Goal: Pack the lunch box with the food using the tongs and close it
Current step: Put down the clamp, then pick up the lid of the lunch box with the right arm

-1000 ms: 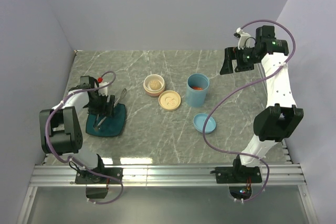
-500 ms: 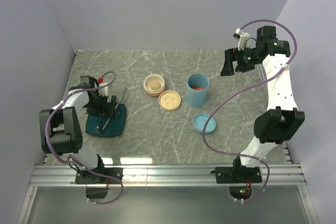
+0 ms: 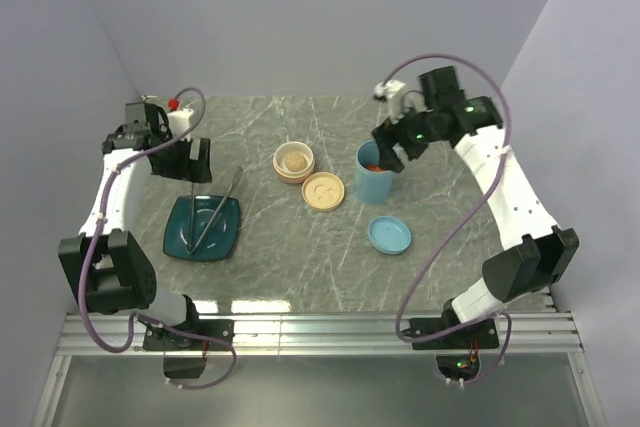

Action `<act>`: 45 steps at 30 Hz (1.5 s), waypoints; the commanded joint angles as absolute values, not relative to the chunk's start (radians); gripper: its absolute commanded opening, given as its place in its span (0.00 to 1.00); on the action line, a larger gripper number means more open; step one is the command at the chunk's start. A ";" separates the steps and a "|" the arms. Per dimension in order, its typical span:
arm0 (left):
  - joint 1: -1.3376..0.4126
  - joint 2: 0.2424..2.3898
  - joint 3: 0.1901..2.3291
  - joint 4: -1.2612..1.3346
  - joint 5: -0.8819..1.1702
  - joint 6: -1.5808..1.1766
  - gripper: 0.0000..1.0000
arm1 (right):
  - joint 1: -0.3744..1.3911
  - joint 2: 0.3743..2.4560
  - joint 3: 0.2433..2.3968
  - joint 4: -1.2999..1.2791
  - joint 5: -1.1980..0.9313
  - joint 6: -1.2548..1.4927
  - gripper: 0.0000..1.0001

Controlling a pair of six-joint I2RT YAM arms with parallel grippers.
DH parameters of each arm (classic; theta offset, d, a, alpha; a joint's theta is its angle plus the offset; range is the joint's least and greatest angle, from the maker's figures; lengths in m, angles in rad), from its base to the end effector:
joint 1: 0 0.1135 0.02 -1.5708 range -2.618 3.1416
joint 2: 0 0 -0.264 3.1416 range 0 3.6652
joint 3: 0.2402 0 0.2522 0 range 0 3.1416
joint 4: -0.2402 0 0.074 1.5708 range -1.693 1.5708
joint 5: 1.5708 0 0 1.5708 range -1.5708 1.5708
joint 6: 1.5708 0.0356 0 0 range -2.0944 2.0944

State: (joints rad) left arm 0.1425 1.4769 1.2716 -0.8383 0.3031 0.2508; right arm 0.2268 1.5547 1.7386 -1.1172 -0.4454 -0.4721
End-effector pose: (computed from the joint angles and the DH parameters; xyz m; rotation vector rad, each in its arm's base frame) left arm 0.3001 0.0323 0.2918 0.2437 2.5481 -0.2482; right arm 0.2974 0.0844 0.3960 -0.9999 2.2151 0.4469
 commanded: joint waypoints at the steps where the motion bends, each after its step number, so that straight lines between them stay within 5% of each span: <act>1: 0.155 1.421 1.362 -0.914 0.423 0.272 0.99 | 0.368 1.517 1.700 -1.017 -0.318 -0.526 0.86; 7: 0.167 1.376 1.420 -0.904 0.624 0.233 0.99 | 0.534 1.652 1.707 -0.986 -0.291 -0.610 0.63; 13: 0.167 1.359 1.436 -0.873 0.753 0.175 0.99 | 0.624 1.805 1.750 -0.953 -0.304 -0.664 0.51; 36: 0.169 1.361 1.378 -0.839 0.769 0.156 0.98 | 0.744 2.111 1.635 -0.775 -0.190 -0.632 0.35; 45: 0.167 1.358 1.373 -0.835 0.762 0.161 0.98 | 0.770 2.117 1.583 -0.747 -0.176 -0.635 0.18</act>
State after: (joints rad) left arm 0.1642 1.3861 1.3746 -0.8585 0.7448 0.1539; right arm 0.7479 2.1181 1.6146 -0.7712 -0.1841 -0.6373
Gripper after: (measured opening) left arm 0.984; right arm 0.195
